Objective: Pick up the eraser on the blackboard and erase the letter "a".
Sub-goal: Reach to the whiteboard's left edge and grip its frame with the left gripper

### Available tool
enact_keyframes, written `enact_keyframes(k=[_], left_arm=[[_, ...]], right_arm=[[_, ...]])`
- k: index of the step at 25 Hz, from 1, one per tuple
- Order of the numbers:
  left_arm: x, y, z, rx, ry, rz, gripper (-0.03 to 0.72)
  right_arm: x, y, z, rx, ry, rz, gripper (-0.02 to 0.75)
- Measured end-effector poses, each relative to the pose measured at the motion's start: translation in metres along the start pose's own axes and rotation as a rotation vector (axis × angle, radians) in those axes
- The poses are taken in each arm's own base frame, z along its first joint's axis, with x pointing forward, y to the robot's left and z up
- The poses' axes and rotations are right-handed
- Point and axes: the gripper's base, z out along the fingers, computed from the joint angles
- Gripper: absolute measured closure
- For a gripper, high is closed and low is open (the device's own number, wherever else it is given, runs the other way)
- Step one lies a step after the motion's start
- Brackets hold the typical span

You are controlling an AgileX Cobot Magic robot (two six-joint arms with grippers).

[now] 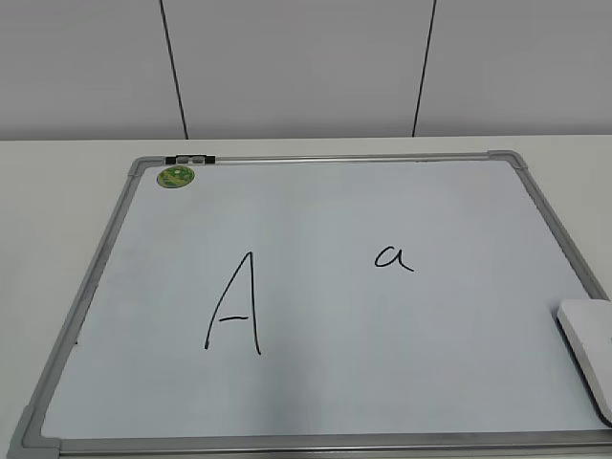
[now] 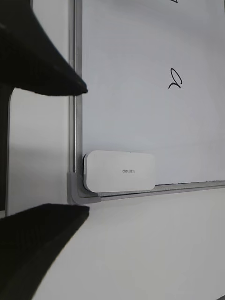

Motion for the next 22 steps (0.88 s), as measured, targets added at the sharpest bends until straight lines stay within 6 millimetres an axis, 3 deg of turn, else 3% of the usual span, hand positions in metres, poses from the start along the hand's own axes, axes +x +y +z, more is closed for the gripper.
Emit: enact_keyframes(k=[14,22], left_arm=[[-0.071,-0.021,0.071,0.078,0.301,-0.058,0.214],[-0.101,-0.034,0.138,0.079,0.496,-0.049,0.214]], right_arm=[[0.0,0.0,0.0,0.0,0.0,0.0,0.204],[0.0,0.0,0.0,0.0,0.0,0.0,0.204]])
